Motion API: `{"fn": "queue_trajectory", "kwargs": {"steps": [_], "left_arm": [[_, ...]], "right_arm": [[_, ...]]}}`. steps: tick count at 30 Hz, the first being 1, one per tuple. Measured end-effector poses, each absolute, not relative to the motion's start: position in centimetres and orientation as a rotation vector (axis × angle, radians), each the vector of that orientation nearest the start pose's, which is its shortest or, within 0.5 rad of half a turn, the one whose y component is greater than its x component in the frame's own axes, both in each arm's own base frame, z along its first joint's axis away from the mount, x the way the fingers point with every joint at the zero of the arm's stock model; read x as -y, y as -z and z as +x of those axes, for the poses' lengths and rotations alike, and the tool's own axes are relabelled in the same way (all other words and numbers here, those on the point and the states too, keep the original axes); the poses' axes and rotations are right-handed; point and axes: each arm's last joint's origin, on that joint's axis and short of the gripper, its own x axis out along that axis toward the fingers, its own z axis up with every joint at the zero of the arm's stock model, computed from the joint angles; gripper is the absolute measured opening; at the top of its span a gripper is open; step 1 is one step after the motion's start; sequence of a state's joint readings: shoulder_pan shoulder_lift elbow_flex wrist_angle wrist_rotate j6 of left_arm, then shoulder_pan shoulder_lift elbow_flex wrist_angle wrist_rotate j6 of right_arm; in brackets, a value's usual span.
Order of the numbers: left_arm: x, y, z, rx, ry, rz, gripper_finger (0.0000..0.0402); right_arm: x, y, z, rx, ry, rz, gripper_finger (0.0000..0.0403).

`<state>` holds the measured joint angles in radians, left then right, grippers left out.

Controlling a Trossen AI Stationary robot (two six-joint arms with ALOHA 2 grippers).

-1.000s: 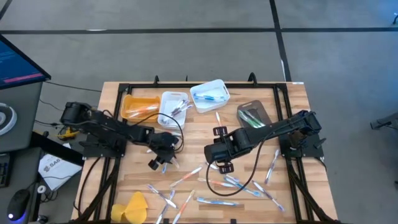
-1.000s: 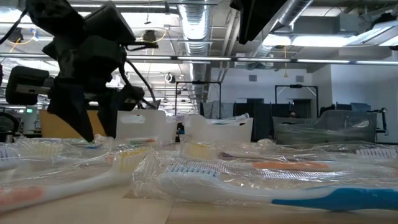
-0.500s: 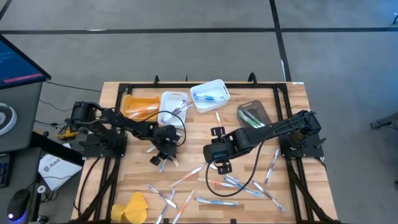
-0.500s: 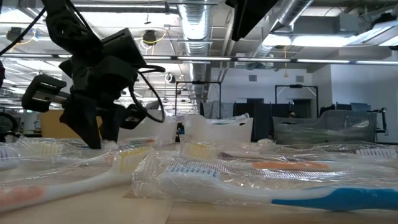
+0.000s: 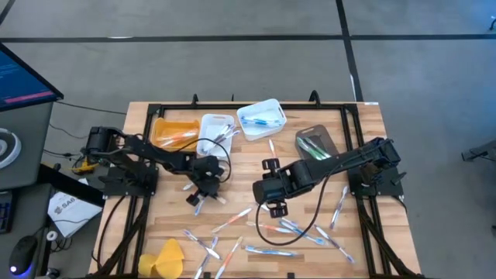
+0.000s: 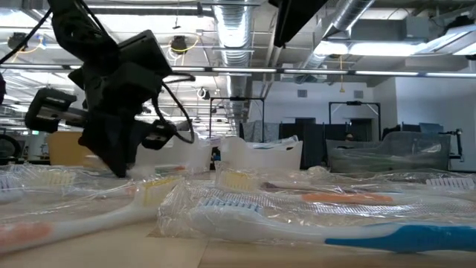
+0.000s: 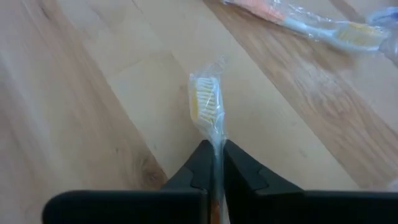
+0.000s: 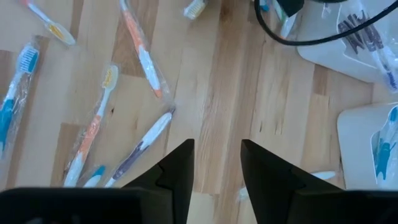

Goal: Pick & Place Toothbrushes
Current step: Put the orange toothbrush into the yellow bin

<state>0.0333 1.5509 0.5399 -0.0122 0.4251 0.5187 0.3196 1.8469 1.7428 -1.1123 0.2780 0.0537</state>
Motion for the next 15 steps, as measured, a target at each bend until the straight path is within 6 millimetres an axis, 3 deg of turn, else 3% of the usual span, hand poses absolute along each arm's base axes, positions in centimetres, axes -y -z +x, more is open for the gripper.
{"fn": "queue_trajectory", "kwargs": {"steps": [9,15], "left_arm": [[1.0,-16.0,23.5,-0.745,0.419,0.397,0.0009],[0.8,-19.6,21.3,-0.667,0.306,0.383,0.0008]], "right_arm": [[-13.1,-29.2,34.9,-1.193,-0.058,-0.347,0.0122],[-14.1,-28.6,34.1,-1.203,-0.059,-0.373,0.0122]]}}
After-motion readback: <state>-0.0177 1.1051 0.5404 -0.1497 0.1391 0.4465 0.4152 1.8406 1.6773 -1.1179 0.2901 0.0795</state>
